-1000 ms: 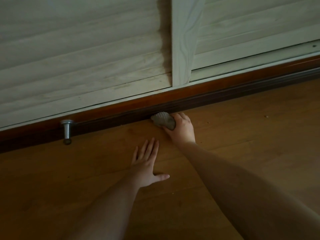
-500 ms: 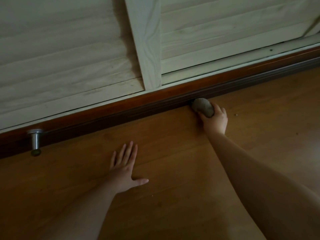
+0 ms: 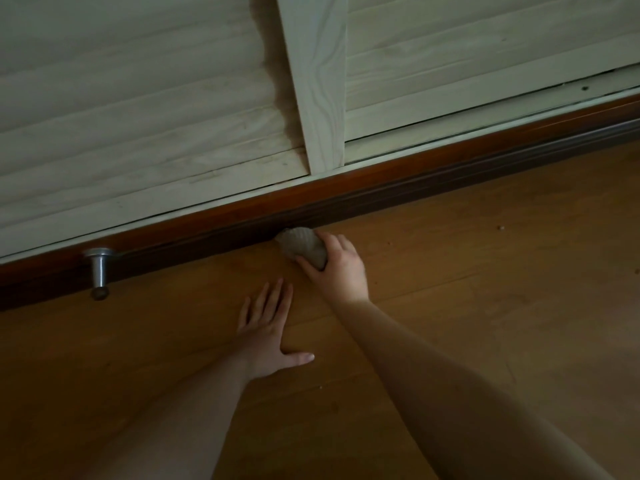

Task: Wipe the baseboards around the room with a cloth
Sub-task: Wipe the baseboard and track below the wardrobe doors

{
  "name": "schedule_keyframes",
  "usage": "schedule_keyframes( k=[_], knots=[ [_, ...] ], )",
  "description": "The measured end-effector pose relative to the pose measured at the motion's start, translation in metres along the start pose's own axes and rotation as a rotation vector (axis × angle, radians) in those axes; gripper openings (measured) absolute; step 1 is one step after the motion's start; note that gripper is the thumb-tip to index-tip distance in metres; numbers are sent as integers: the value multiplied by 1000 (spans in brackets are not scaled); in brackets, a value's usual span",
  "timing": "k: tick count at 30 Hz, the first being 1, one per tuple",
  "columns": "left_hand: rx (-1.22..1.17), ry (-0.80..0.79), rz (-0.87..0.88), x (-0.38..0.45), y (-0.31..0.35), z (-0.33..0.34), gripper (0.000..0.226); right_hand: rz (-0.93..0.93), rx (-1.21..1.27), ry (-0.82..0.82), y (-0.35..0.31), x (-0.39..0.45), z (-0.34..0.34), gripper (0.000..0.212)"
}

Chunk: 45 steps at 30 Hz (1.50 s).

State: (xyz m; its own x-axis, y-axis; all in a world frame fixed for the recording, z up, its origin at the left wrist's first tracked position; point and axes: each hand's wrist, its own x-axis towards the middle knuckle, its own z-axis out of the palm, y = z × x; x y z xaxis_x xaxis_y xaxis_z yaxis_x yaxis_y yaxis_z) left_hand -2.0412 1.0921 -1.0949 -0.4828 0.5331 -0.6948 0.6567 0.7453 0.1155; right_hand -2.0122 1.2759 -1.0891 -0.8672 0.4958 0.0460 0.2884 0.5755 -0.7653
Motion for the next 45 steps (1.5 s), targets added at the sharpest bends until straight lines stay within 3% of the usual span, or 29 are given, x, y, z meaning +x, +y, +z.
schedule_keyframes(
  k=[9, 24, 28, 31, 33, 41, 45],
  knots=[
    [10, 45, 19, -1, 0, 2, 127, -29, -28, 12, -18, 15, 11, 52],
    [29, -26, -22, 0, 2, -2, 127, 196, -287, 104, 92, 52, -151, 52],
    [28, -23, -28, 1, 3, -2, 128, 356, -227, 214, 107, 54, -166, 51],
    [20, -28, -19, 0, 2, -2, 128, 430, -163, 339, 94, 46, -146, 51],
    [15, -19, -18, 0, 1, -2, 128, 380, -88, 359, 69, 36, -117, 55],
    [14, 60, 52, -1, -6, 6, 118, 123, 214, 44, -42, 3, -2, 52],
    [56, 21, 9, 3, -3, 7, 125, 63, 221, 22, -59, 10, 7, 50]
  ],
)
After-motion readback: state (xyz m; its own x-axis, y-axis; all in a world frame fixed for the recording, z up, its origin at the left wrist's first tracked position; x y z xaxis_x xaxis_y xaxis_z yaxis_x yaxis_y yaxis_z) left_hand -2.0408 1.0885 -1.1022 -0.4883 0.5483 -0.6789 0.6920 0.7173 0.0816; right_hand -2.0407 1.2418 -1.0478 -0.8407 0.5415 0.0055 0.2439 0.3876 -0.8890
